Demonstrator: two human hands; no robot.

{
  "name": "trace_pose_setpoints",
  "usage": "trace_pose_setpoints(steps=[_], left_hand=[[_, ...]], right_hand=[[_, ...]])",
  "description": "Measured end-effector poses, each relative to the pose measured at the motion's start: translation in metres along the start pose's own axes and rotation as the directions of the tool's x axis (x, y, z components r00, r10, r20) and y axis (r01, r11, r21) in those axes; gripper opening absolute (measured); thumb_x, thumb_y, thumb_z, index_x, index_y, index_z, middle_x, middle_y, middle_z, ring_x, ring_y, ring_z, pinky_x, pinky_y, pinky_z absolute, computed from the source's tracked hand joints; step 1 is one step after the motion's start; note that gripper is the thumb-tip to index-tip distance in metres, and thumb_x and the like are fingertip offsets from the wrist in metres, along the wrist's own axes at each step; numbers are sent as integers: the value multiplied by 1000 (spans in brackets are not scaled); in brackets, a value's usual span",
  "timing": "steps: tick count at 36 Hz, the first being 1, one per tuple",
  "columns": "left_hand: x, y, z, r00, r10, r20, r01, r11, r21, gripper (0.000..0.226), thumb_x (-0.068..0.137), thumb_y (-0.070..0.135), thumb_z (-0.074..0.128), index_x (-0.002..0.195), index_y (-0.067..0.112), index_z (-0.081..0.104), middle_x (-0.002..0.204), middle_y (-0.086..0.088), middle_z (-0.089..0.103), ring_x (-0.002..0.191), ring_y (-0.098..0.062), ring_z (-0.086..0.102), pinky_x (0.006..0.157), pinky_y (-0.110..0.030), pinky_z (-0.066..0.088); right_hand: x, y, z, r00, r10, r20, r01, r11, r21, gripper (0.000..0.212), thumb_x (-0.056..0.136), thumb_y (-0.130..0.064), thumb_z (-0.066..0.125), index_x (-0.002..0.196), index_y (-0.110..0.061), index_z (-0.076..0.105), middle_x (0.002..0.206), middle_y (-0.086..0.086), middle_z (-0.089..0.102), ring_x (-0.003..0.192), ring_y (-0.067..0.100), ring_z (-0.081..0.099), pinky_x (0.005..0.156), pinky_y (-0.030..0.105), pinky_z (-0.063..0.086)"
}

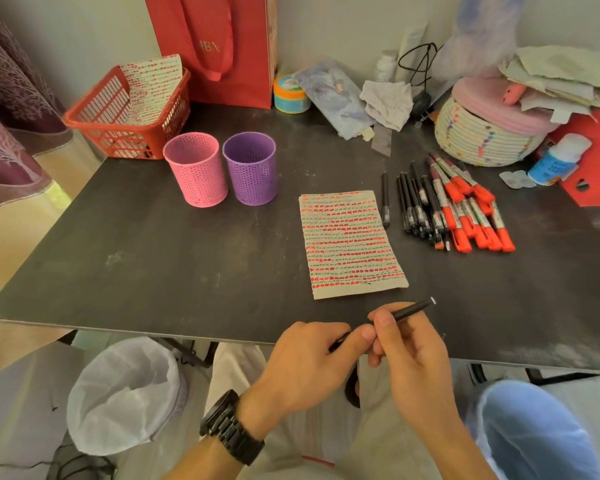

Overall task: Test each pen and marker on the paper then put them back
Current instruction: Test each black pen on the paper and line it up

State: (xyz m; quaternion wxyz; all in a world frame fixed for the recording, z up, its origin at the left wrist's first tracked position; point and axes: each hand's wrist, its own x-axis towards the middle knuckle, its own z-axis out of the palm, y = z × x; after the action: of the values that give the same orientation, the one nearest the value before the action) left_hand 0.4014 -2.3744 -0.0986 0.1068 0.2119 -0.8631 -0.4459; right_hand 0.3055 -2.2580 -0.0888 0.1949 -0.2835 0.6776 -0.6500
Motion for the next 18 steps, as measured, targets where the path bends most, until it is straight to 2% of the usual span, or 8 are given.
trace_pose_setpoints(steps=[2, 4, 7, 9, 11, 13, 15, 18], left_hand=[[0, 0, 0, 999, -35, 23, 36, 997, -66, 72, 88, 77, 35, 61, 12, 50, 50, 1, 46, 51, -17, 45, 54, -35, 37], [0, -1, -1, 998, -60, 34, 63, 990, -124, 71, 85, 79, 39, 62, 13, 49, 49, 6, 44, 49, -10, 41, 53, -35, 36], [0, -6, -3, 996, -88, 21, 90, 990, -110, 67, 79, 84, 48, 65, 19, 44, 49, 10, 44, 49, -15, 50, 55, -38, 41], [0, -11, -5, 996, -92, -2, 92, 994, -62, 55, 75, 81, 55, 66, 28, 42, 50, 13, 45, 48, -13, 50, 53, -31, 40], [1, -19, -10, 994, -86, -69, 83, 995, -47, 42, 78, 69, 61, 69, 34, 41, 54, 14, 47, 50, -8, 45, 52, -20, 36], [5, -26, -17, 984, -96, -147, 87, 994, -61, 32, 80, 60, 63, 76, 36, 42, 63, 13, 52, 57, -6, 46, 55, -16, 36], [11, -35, -25, 969, -107, -222, 97, 994, -57, 29, 80, 53, 66, 80, 43, 39, 75, 14, 55, 71, -6, 51, 61, -14, 38], [26, -44, -35, 958, -59, -279, 89, 991, 98, 34, 83, 46, 72, 90, 45, 39, 94, 23, 50, 94, 0, 50, 67, -16, 38]], right_hand=[[0, -1, -1, 999, -34, 3, 34, 999, -36, 18, 99, -33, 56, 84, -36, 64, 62, 0, 61, 53, 9, 57, 56, 17, 49], [0, -3, -3, 999, -46, 19, 47, 998, -53, 14, 95, -34, 55, 85, -37, 64, 63, 1, 62, 53, 10, 59, 56, 16, 49], [4, -3, -6, 999, -46, 10, 46, 998, -31, 11, 94, -36, 57, 87, -31, 65, 63, 3, 62, 54, 13, 61, 57, 19, 51], [10, -2, -12, 998, -17, -62, 20, 999, 46, 12, 96, -31, 57, 87, -26, 64, 58, 2, 58, 51, 16, 58, 55, 22, 50], [19, -2, -19, 988, 50, -149, -24, 985, 173, 18, 101, -27, 54, 86, -24, 62, 55, -2, 53, 48, 18, 54, 51, 24, 48], [28, -3, -25, 975, 122, -185, -68, 960, 273, 19, 101, -35, 56, 85, -26, 61, 56, -1, 52, 46, 19, 52, 48, 26, 47], [36, -4, -29, 971, 159, -181, -97, 945, 311, 23, 91, -44, 63, 80, -26, 56, 57, 1, 53, 46, 20, 52, 46, 28, 47], [49, -3, -25, 972, 188, -138, -136, 939, 317, 28, 93, -39, 63, 73, -22, 52, 57, 5, 55, 46, 21, 54, 46, 29, 47]])
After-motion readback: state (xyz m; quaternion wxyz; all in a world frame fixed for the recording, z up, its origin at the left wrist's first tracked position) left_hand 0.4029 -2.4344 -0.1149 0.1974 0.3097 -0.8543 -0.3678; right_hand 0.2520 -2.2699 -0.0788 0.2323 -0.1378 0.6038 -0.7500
